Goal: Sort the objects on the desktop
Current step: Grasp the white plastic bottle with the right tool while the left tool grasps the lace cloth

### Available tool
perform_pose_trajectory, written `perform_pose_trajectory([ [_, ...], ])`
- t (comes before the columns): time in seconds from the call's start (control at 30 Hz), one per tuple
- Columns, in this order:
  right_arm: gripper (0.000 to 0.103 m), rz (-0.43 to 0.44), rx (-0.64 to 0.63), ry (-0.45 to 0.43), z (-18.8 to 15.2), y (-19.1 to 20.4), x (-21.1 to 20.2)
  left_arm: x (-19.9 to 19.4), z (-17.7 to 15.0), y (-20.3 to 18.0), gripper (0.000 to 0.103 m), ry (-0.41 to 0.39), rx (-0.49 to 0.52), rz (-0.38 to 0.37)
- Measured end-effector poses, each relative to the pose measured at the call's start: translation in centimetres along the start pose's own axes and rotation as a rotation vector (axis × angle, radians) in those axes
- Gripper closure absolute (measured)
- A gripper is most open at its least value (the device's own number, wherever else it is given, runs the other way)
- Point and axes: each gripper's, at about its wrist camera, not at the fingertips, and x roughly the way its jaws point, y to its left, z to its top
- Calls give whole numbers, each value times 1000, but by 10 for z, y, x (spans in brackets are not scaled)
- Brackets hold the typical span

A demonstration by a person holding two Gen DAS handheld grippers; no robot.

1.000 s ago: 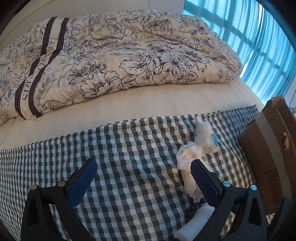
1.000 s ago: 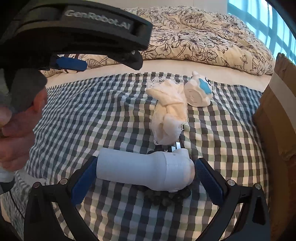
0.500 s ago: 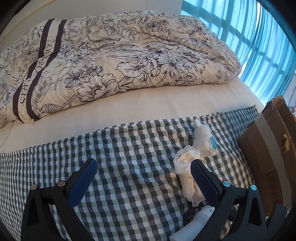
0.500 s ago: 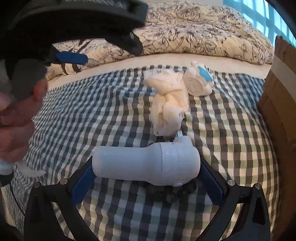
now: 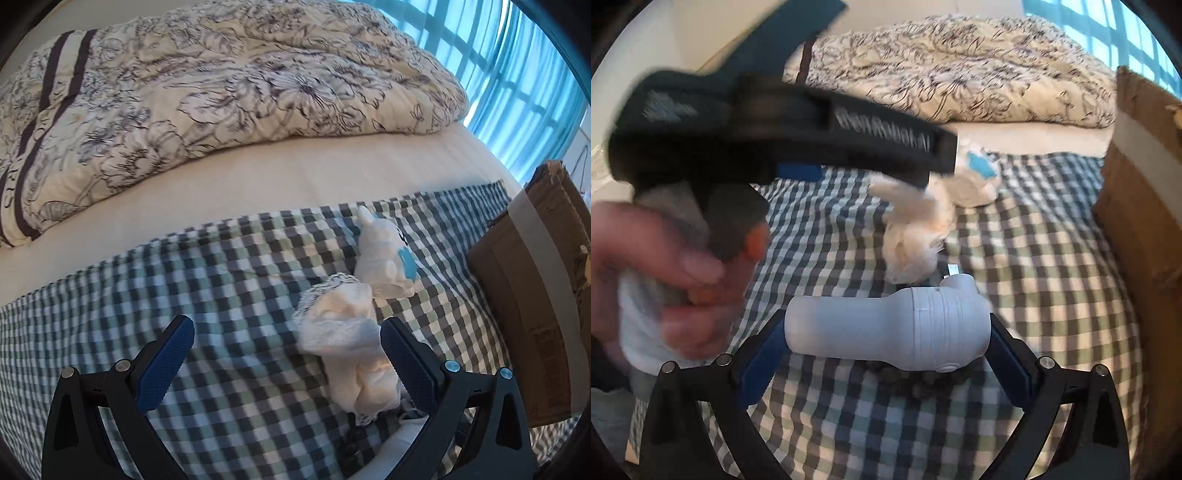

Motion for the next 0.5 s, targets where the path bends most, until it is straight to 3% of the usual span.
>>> perform_pose_trajectory([
  [0.03, 4, -5, 4, -1, -1, -1, -1, 3, 0, -3, 2, 7, 4, -9],
  [0.33, 4, -39, 17, -19, 4, -8, -10, 19, -6, -24, 58, 69, 60, -49],
  [0.37, 4, -42, 19, -18, 4, -9, -10, 18, -6, -25, 73, 68, 61, -60],
  [0.4, 4, -46, 22, -18, 5, -10, -11, 17, -6, -26, 80, 68, 61, -66],
  [0.5, 4, -52, 38, -21, 1, -10, -18, 10, -6, -27, 91, 54, 66, -66],
])
